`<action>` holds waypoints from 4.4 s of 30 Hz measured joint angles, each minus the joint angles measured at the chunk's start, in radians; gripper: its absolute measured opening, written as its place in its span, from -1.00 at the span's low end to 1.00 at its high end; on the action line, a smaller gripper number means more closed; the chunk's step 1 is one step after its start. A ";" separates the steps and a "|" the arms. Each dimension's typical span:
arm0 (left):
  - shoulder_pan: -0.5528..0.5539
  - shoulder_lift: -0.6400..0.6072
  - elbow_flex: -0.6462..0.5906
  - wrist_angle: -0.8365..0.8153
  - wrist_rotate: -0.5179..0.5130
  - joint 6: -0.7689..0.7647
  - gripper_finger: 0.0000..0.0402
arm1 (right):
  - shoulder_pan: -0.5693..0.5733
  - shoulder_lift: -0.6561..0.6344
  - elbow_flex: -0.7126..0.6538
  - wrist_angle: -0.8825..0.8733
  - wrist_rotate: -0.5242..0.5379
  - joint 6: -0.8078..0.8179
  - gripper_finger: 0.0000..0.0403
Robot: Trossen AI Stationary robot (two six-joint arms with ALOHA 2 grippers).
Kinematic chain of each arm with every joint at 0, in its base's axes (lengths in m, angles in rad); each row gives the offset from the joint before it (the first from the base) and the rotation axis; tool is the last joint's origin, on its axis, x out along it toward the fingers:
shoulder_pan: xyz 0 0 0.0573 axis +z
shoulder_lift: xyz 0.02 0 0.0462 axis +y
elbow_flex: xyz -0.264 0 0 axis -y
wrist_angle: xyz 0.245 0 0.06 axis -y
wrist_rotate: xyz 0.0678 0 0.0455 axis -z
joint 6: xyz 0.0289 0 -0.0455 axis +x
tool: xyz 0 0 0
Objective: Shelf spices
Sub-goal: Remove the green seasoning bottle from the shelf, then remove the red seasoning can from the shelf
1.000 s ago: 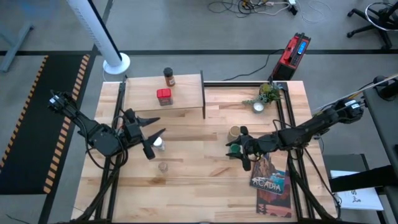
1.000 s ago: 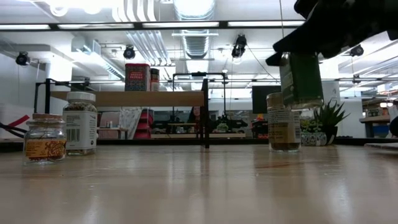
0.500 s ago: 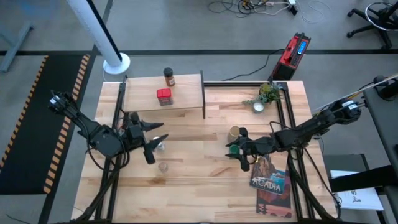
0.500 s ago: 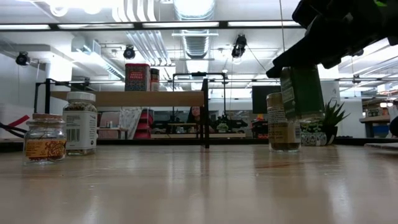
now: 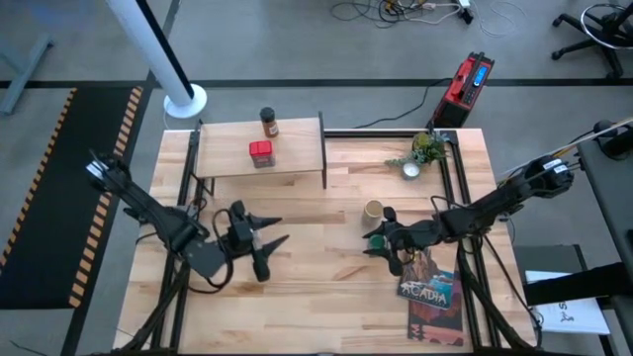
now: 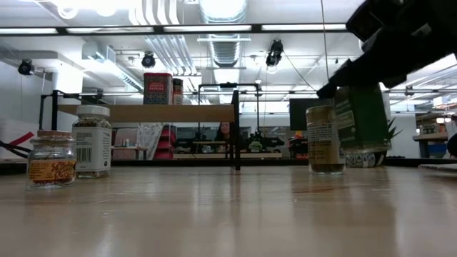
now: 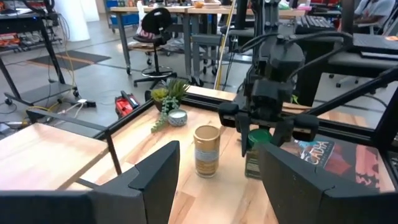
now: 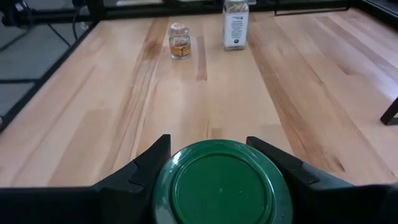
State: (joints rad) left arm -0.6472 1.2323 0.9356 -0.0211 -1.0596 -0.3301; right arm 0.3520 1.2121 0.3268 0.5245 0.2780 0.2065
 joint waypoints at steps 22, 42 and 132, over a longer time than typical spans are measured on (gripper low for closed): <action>-0.017 0.185 0.067 0.058 0.003 -0.079 0.01 | 0.004 0.000 -0.127 0.191 0.013 0.031 -0.12; -0.107 0.319 0.063 0.069 -0.006 -0.239 0.01 | 0.012 0.000 -0.127 0.191 0.011 0.035 -0.12; -0.225 0.008 0.056 -0.796 -0.241 -0.785 0.01 | -0.503 0.506 0.957 -0.319 -0.365 -0.358 0.41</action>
State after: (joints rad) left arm -0.8722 1.2403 0.9916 -0.8169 -1.3004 -1.1149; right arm -0.1513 1.7185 1.2838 0.2058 -0.0867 -0.1514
